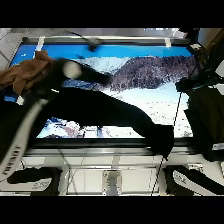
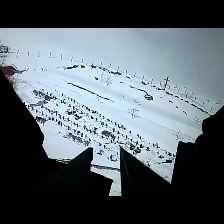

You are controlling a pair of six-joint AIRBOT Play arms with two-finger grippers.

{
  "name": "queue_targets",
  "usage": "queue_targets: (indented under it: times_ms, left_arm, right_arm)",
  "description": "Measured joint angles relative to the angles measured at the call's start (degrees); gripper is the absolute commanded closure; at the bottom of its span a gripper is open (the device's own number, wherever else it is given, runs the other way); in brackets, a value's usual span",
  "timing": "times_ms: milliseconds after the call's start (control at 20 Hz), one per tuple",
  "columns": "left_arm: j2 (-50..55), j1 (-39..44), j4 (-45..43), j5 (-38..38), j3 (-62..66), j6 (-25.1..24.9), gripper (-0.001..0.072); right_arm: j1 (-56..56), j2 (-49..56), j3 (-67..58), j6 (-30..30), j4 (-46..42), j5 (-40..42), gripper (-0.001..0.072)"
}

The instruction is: Fold the clothes and pants, and hang the long-sleeved shirts on hangers.

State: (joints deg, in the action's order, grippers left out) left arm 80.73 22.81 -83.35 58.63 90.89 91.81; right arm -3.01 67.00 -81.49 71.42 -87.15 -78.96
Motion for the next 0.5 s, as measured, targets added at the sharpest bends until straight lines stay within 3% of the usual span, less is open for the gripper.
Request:
queue_targets:
  times_ms: [200,350,500]
  left_arm:
    - [-1.6,-23.6,-5.2,4.4,0.0,4.7,0.0004]
    - [1.9,-36.9,1.1,5.0,0.0,5.7,0.0004]
    - [6.6,-45.2,7.5,3.0,0.0,4.4,0.0005]
  right_arm:
    - [-0.7,1.6,0.7,0.1,4.0,1.0,0.0507]
    - [-0.8,2.4,0.8,0.1,9.0,2.6,0.0508]
    - [-0.9,2.9,0.9,0.6,12.0,3.5,0.0508]
